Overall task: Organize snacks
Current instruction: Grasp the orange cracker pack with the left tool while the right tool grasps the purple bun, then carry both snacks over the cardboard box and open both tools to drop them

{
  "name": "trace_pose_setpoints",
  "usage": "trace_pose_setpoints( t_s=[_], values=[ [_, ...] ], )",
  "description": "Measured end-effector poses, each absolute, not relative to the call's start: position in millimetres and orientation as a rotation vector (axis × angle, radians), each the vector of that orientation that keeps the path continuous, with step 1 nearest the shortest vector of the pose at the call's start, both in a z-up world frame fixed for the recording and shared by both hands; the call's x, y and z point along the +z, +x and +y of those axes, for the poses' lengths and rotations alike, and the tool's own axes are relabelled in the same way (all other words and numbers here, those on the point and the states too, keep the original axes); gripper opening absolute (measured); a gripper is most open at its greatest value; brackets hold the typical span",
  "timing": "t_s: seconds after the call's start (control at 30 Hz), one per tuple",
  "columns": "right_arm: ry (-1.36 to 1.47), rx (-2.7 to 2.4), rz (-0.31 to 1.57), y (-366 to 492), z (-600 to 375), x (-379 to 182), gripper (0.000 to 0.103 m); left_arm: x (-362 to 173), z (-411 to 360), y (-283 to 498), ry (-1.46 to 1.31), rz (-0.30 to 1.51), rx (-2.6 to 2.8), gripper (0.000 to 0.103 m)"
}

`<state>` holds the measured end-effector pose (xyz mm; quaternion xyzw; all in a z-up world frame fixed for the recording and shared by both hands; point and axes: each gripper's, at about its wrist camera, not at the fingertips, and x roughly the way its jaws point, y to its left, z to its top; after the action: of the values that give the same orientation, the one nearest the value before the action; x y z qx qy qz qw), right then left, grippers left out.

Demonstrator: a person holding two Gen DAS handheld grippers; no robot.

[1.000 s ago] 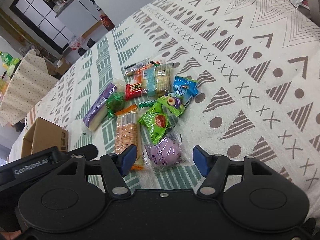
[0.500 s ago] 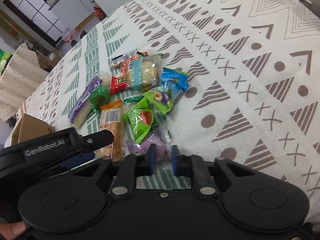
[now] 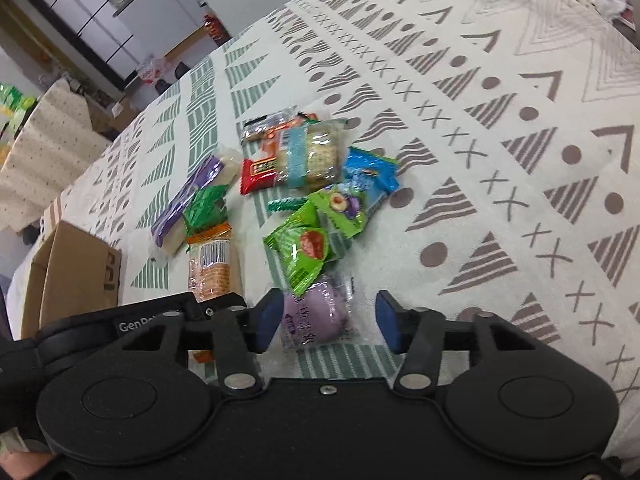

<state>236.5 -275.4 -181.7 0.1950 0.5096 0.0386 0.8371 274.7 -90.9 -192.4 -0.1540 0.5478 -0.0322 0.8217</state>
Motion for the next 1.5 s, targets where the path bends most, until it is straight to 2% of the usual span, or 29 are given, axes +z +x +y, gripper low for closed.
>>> trace_pose_setpoints(
  t_s=[0.4, 0.53, 0.67, 1.5],
  values=[
    [0.256, 0.099, 1.112, 242, -239, -193, 0.054, -183, -62, 261, -0.368, 1.158, -0.037, 0.032],
    [0.216, 0.083, 1.079, 246, -230, -193, 0.037, -180, -52, 256, -0.373, 1.151, -0.023, 0.032],
    [0.219, 0.091, 1.061, 245, -228, -187, 0.033, -174, -43, 250, -0.372, 1.143, -0.005, 0.032],
    [0.264, 0.184, 0.88, 212, -205, -109, 0.033, -84, -5, 191, -0.352, 0.94, 0.026, 0.032]
  ],
)
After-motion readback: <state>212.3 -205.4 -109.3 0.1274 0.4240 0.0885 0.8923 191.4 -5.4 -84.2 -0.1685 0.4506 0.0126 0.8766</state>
